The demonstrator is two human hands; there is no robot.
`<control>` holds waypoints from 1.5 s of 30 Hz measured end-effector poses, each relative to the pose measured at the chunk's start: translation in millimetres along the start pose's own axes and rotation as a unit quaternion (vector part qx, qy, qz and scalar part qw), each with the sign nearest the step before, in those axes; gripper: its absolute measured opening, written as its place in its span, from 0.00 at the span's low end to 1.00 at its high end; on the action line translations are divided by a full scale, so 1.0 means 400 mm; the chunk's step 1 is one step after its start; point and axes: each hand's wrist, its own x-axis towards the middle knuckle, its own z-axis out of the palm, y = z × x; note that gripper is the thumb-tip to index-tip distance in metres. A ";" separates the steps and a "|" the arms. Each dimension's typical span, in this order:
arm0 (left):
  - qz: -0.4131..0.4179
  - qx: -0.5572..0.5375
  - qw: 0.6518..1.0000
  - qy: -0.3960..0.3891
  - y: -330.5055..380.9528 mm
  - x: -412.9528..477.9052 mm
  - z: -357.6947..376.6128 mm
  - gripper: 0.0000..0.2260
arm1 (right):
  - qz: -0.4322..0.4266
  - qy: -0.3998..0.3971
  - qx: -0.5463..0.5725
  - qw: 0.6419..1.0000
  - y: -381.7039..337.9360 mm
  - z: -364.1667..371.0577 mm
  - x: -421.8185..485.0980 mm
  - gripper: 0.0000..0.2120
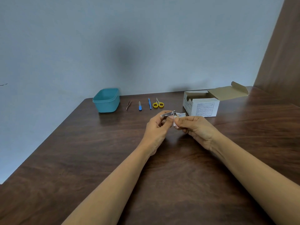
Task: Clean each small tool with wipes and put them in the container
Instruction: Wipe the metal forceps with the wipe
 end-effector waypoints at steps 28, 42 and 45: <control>0.027 -0.044 0.999 0.017 -0.010 0.003 -0.003 0.07 | -0.029 0.025 -0.025 0.999 0.007 0.016 -0.004 0.20; -0.069 -0.075 0.995 0.025 -0.007 0.010 -0.021 0.08 | -0.006 0.000 -0.035 0.999 -0.001 0.012 -0.009 0.07; -0.043 -0.057 0.997 0.005 -0.007 0.008 -0.017 0.06 | -0.011 0.004 -0.022 1.000 0.000 0.014 -0.012 0.11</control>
